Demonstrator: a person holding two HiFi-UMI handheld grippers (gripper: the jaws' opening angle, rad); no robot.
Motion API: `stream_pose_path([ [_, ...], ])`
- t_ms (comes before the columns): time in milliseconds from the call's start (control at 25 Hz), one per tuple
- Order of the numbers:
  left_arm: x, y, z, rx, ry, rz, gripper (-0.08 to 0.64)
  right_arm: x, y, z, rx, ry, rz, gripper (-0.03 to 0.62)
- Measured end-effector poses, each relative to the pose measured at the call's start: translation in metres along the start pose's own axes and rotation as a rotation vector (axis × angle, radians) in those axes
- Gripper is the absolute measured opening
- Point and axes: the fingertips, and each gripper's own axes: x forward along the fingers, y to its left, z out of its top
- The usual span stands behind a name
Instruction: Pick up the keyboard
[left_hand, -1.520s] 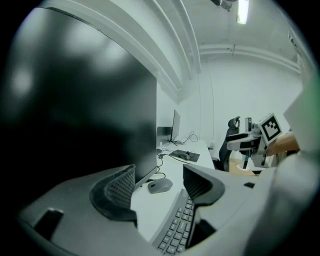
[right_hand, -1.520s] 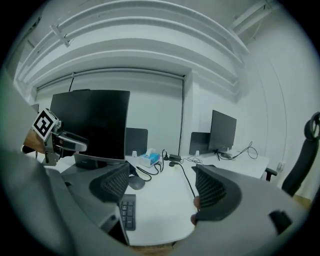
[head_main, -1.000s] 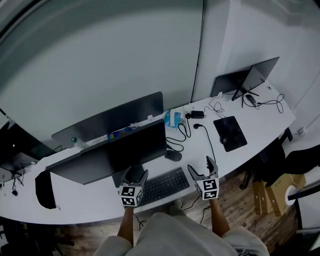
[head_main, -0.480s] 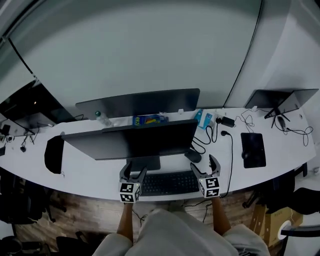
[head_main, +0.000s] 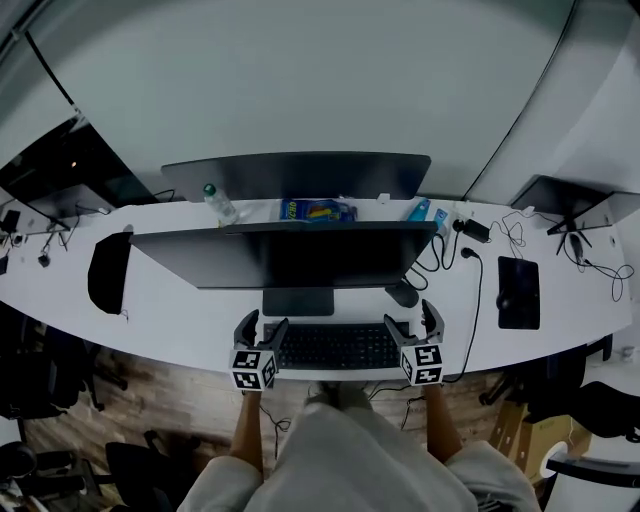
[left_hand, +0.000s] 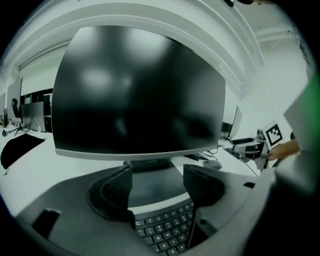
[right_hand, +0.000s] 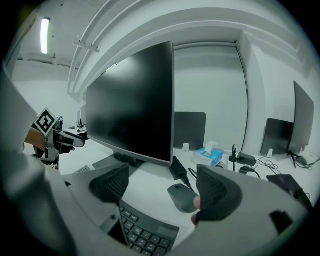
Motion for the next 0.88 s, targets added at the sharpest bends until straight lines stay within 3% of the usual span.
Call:
stream_pose_path([
  [880,0.013,0.013,-0.076,-0.046,0.143,-0.099,0.308,-0.011,0.018,-0.071,0.114,0.120,-0.061,0.413],
])
